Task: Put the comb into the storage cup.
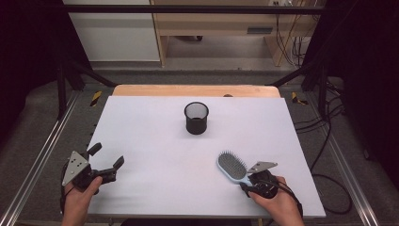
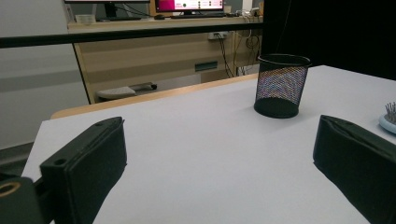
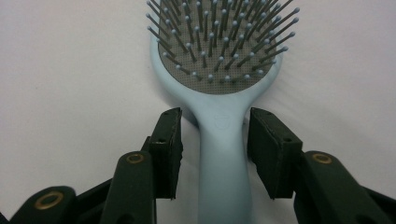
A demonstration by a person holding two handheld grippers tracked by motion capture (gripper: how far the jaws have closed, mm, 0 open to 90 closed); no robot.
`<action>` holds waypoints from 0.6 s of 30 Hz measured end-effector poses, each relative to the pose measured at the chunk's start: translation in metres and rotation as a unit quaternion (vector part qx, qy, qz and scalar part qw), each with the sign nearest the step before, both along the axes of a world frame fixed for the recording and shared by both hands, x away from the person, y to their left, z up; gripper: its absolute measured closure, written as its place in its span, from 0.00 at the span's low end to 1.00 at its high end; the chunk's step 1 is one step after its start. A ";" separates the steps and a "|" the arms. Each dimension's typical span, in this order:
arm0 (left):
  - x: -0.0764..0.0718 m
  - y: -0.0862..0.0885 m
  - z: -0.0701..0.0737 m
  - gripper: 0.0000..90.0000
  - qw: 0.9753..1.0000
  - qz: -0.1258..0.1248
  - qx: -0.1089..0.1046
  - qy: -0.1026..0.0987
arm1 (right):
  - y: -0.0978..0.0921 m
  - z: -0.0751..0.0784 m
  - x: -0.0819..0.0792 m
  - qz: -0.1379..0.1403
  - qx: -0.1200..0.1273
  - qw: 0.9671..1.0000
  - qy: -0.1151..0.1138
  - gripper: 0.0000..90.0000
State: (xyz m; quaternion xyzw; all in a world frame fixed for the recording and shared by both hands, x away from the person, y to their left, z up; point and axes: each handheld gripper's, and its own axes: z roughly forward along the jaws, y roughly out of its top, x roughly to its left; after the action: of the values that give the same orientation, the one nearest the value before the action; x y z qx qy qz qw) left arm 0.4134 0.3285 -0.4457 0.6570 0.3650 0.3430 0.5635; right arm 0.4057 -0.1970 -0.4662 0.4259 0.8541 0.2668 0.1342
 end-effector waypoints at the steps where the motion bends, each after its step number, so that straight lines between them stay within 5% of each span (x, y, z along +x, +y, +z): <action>1: 0.000 0.000 0.000 0.03 1.000 0.000 0.001 0.000 | 0.000 0.000 0.001 0.000 -0.001 1.000 0.003 0.62; 18: 0.000 0.002 0.001 0.03 1.000 0.002 -0.002 -0.002 | 0.000 0.003 0.007 0.000 -0.006 1.000 0.018 0.77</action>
State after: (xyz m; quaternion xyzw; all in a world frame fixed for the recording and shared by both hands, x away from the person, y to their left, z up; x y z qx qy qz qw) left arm 0.4135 0.3302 -0.4448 0.6543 0.3661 0.3447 0.5648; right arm 0.4125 -0.1973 -0.4632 0.4297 0.8581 0.2535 0.1213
